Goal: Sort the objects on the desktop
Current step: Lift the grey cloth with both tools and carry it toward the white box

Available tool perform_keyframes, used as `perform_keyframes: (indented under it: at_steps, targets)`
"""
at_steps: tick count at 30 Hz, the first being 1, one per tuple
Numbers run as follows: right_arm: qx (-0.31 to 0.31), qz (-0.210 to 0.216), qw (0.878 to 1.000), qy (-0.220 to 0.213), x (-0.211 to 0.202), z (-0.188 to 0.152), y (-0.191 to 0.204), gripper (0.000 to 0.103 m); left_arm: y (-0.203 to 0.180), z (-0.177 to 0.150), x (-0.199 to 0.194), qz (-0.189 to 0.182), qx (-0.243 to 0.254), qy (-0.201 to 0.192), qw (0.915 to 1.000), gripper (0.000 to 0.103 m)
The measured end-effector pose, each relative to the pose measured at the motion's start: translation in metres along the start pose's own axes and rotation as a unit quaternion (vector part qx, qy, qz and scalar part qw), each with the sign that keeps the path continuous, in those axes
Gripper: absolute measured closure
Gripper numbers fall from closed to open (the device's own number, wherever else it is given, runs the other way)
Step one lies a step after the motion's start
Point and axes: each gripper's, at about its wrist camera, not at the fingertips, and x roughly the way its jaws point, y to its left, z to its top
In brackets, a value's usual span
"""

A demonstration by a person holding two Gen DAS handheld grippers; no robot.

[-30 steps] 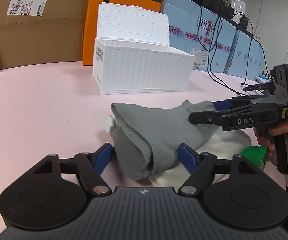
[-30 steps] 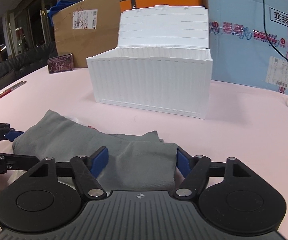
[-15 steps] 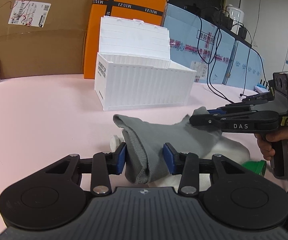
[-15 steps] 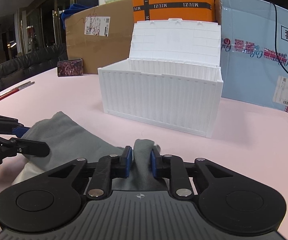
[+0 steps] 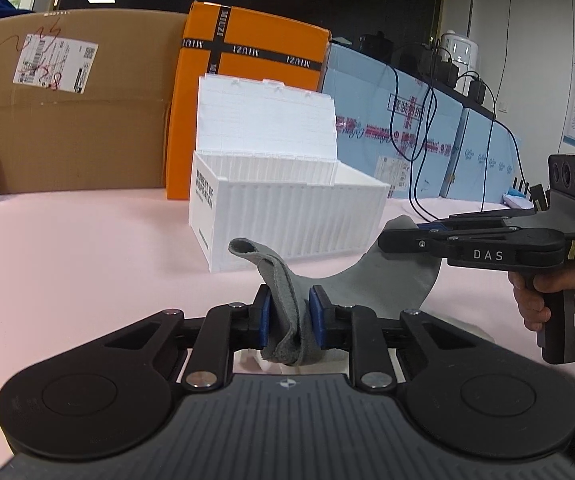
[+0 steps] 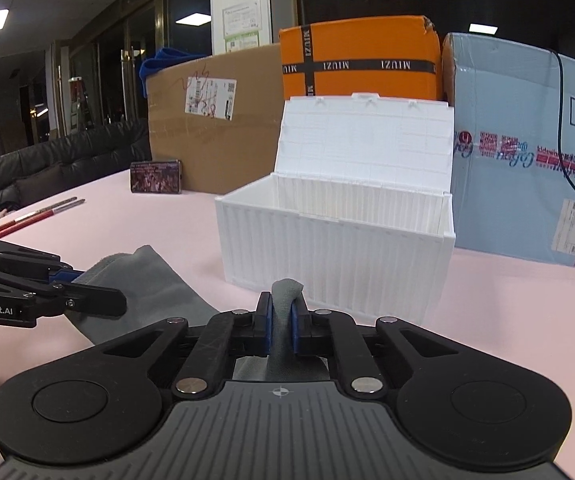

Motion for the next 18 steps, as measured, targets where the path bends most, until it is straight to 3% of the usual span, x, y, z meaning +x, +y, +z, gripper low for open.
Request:
perform_keyframes:
  at_steps: [9, 18]
  targets:
    - [-0.006, -0.01, 0.998, -0.068, -0.007, 0.03, -0.002, 0.094, 0.005, 0.034, 0.004, 0.003, 0.016, -0.051, 0.9986, 0.085]
    - [0.001, -0.021, 0.993, -0.112, 0.003, 0.053, -0.014, 0.094, 0.015, 0.062, 0.033, -0.016, 0.004, -0.069, 0.9975, 0.085]
